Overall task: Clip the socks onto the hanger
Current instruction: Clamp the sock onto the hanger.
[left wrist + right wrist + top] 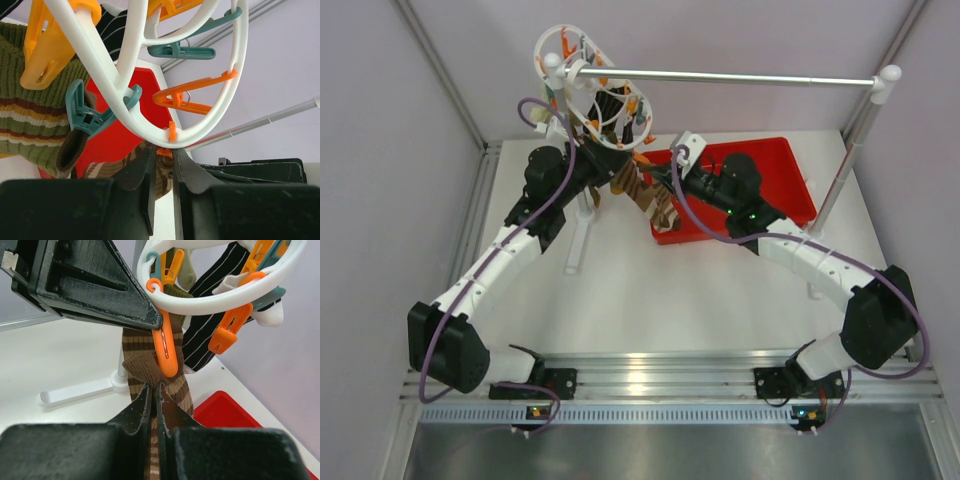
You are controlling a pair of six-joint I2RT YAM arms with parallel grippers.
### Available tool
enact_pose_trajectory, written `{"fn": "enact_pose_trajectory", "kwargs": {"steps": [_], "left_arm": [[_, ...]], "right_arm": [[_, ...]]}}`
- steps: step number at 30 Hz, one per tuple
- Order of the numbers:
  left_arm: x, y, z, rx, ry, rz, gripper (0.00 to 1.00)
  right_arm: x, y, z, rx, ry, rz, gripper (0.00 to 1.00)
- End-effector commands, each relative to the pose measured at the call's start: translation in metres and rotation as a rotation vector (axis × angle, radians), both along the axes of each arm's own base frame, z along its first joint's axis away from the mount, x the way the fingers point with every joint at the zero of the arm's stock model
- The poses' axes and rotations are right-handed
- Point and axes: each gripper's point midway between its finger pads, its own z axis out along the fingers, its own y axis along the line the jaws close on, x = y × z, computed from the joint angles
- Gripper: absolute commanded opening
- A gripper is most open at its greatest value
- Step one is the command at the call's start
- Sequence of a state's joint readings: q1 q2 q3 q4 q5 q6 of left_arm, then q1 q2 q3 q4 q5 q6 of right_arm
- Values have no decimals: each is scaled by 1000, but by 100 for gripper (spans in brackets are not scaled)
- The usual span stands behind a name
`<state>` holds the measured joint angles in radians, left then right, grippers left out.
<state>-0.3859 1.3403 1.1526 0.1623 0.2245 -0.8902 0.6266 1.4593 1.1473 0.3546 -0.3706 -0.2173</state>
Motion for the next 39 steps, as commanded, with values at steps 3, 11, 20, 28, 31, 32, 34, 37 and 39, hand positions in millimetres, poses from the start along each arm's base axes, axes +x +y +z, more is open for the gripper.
{"fn": "enact_pose_trajectory", "kwargs": {"steps": [3, 11, 20, 28, 31, 32, 34, 37, 39], "left_arm": [[2, 0, -5, -19, 36, -4, 29], [-2, 8, 5, -20, 7, 3, 47], [-36, 12, 19, 28, -130, -61, 71], [-72, 24, -1, 167, -219, -105, 98], [-79, 33, -10, 255, -211, -98, 98], [-81, 36, -10, 296, -221, -94, 98], [-87, 41, -22, 356, -167, -107, 98], [-94, 50, -33, 462, -146, -131, 98], [-99, 59, -30, 529, -197, -136, 98]], "right_arm": [[-4, 8, 42, 56, -107, 21, 0], [10, -1, 40, 68, -79, -33, 0], [26, -13, 52, 91, -81, -74, 0], [32, -30, 55, 62, -82, -118, 2], [23, -37, 52, 37, -75, -121, 20], [16, -40, 52, 24, -71, -120, 29], [8, -46, 54, 15, -67, -122, 35], [-9, -59, 58, 1, -60, -133, 49], [-23, -71, 60, -15, -57, -144, 63]]}}
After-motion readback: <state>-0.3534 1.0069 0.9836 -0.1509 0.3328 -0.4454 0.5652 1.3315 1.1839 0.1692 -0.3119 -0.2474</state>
